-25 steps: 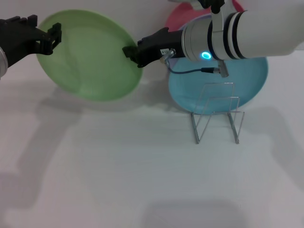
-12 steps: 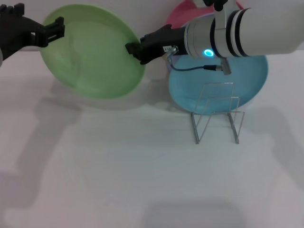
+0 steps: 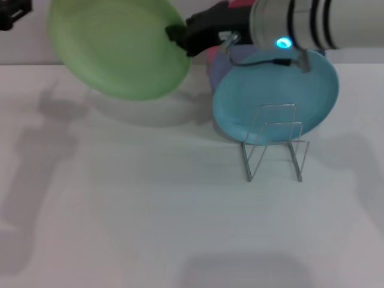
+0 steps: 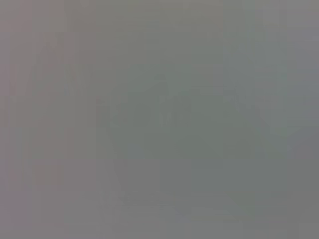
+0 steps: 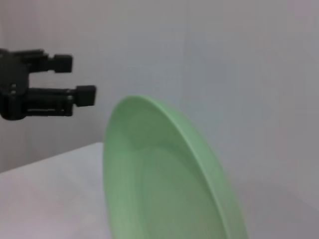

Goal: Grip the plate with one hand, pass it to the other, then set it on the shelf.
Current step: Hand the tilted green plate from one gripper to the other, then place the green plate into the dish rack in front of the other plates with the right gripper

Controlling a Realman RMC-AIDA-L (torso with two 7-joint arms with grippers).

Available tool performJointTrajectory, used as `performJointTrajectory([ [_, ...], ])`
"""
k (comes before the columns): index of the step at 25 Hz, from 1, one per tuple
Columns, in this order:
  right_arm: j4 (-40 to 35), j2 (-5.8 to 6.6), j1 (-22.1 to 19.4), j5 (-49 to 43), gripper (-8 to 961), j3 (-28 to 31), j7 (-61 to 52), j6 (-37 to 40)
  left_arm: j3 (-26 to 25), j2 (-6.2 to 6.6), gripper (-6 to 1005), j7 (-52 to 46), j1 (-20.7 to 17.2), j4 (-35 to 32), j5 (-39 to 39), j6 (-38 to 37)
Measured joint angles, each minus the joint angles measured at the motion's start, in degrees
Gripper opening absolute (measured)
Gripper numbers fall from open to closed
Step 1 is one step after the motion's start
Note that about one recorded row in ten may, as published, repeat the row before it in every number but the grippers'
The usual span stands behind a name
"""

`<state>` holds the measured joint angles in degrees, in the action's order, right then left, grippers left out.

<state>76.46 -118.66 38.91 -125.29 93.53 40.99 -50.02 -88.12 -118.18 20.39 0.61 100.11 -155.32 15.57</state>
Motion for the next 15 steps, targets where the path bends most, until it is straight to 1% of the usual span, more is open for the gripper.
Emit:
performJointTrajectory([
  [1, 1.1, 0.03, -0.5, -0.1, 65, 0.6, 0.0, -0.8, 0.0, 0.0, 867, -0.1, -0.5, -0.8, 0.2, -2.0],
  [5, 6.9, 0.08, -3.1, -0.7, 66, 3.4, 0.8, -4.9, -1.1, -0.16, 867, -0.7, -1.5, -3.7, 0.6, -6.0],
  [7, 8.1, 0.08, -3.8, -0.7, 66, 3.8, 1.0, -5.7, -1.3, -0.22, 866, -0.8, -1.8, -4.4, 0.8, -6.9],
  [8, 10.8, 0.05, -5.5, -0.7, 65, 4.4, 2.1, -7.1, -1.7, -0.28, 866, -1.7, -2.2, -6.0, 1.2, -9.3],
  [9, 10.8, 0.05, -5.5, -0.7, 65, 4.4, 2.1, -7.1, -1.7, -0.28, 866, -1.7, -2.2, -6.0, 1.2, -9.3],
  [10, 13.3, -0.05, -7.6, -0.7, 65, 4.7, 3.3, -8.0, -1.9, -0.22, 866, -3.0, -2.6, -7.3, 1.4, -11.3],
  [11, 13.3, -0.05, -7.6, -0.7, 65, 4.7, 3.3, -8.0, -1.9, -0.22, 866, -3.0, -2.6, -7.3, 1.4, -11.3],
  [12, 14.7, -0.12, -8.7, -0.6, 65, 4.8, 3.8, -8.3, -1.9, -0.16, 866, -3.6, -2.8, -8.0, 1.4, -12.3],
  [13, 17.5, -0.16, -11.0, -0.3, 65, 4.7, 4.6, -8.5, -1.9, -0.13, 866, -4.2, -3.1, -8.9, 1.4, -13.6],
  [14, 17.5, -0.16, -11.0, -0.3, 65, 4.7, 4.6, -8.5, -1.9, -0.13, 866, -4.2, -3.1, -8.9, 1.4, -13.6],
  [15, 19.7, -0.2, -13.3, 0.1, 65, 4.7, 5.3, -8.6, -1.9, -0.15, 865, -4.3, -3.2, -9.8, 1.4, -14.5],
])
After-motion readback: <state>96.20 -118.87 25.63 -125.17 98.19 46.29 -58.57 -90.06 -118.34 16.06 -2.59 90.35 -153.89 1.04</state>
